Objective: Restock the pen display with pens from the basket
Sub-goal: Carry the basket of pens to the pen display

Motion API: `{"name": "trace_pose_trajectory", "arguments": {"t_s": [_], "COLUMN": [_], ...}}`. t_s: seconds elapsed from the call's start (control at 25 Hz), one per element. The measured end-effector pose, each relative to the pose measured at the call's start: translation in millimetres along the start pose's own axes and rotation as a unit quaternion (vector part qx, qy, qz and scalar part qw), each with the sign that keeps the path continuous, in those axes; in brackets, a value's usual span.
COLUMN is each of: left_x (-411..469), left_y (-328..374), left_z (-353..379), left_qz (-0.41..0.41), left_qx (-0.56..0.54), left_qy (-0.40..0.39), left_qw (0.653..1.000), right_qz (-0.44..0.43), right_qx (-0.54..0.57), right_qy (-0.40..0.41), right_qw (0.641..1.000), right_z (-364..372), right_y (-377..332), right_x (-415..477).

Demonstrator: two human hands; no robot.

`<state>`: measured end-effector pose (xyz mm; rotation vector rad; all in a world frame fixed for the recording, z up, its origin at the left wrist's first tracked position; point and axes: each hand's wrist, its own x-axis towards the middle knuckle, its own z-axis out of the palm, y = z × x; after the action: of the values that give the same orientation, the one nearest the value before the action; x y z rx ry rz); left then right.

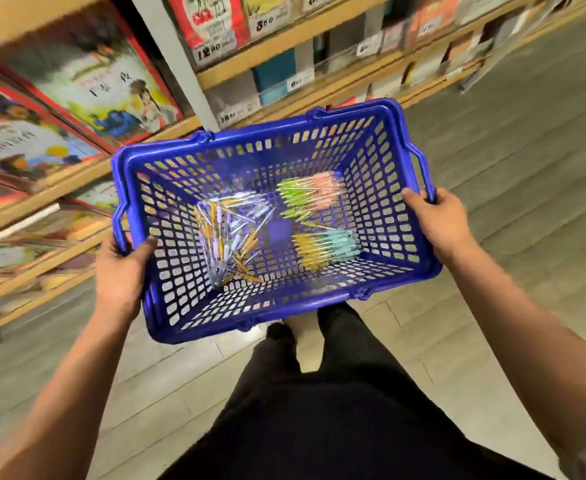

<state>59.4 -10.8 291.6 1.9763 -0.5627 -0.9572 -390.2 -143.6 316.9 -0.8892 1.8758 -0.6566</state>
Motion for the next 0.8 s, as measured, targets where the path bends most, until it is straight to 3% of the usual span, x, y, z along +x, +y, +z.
{"name": "trace_pose_trajectory", "arguments": {"t_s": [0.32, 0.8], "left_x": [-38.6, -79.5], "left_y": [130.1, 258.2], "left_z": [47.3, 320.1], "left_qz": [0.067, 0.171], "left_qx": [-0.021, 0.081], "left_qy": [-0.157, -0.343], "left_qw": [0.985, 0.92], "right_qz": [0.034, 0.084], "right_qx": [0.141, 0.282], "right_qy": [0.133, 0.336], "right_qw": [0.981, 0.895], "right_z": [-123.8, -282.3], "right_y": [-0.1, 79.7], "right_x": [-105.3, -108.5]}}
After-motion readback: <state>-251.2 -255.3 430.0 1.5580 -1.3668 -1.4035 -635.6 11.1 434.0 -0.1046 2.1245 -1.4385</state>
